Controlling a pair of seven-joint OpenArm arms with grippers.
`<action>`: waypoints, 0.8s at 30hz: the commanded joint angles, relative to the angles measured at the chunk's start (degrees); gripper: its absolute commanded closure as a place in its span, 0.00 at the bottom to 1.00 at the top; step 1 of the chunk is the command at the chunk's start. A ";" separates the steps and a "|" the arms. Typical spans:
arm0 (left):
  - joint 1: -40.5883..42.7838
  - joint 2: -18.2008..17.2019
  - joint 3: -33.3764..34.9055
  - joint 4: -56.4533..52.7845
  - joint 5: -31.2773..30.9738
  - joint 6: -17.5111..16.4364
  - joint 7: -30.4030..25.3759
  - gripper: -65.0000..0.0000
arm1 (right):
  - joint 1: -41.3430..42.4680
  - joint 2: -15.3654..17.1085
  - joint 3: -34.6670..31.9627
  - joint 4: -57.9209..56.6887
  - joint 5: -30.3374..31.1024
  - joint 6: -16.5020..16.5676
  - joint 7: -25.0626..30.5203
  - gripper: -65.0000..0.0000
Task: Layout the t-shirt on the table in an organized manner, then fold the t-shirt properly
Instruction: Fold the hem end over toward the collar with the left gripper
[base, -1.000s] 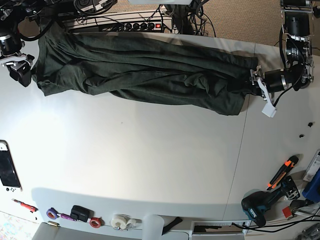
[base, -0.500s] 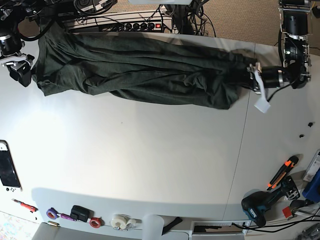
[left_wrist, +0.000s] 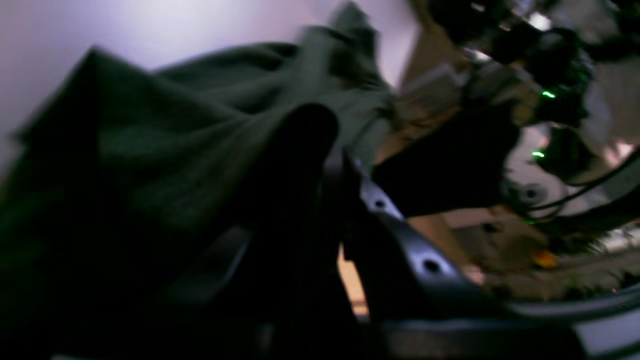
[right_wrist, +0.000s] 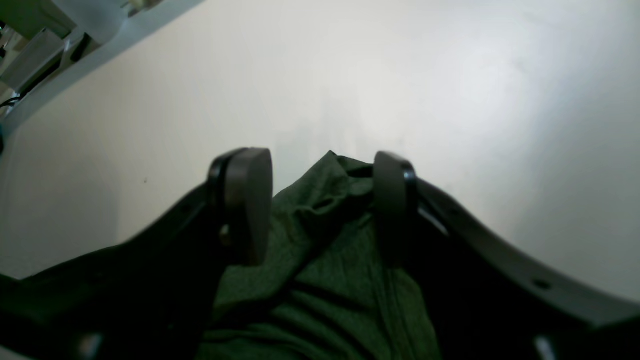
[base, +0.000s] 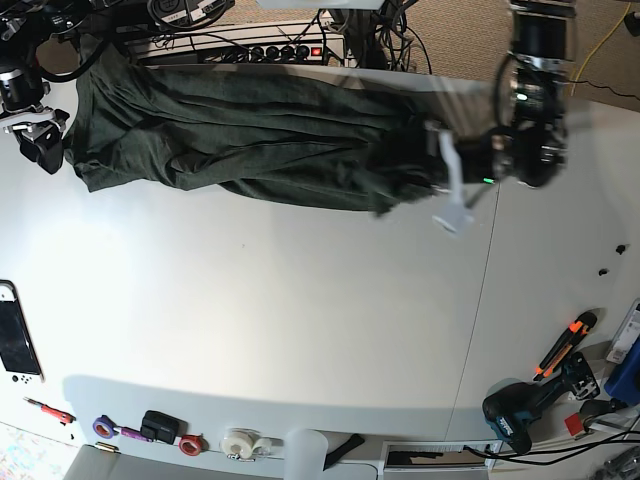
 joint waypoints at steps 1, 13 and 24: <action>-0.94 0.66 1.49 0.98 -1.93 -0.30 -2.36 1.00 | 0.02 0.83 0.13 1.01 1.11 0.31 1.29 0.51; -4.81 9.90 15.10 0.98 14.95 0.28 -13.81 1.00 | 0.02 0.83 0.13 1.01 0.09 0.31 1.29 0.51; -5.05 12.87 16.94 0.96 21.86 0.94 -17.81 1.00 | 0.04 0.83 0.13 1.01 0.13 0.28 1.31 0.51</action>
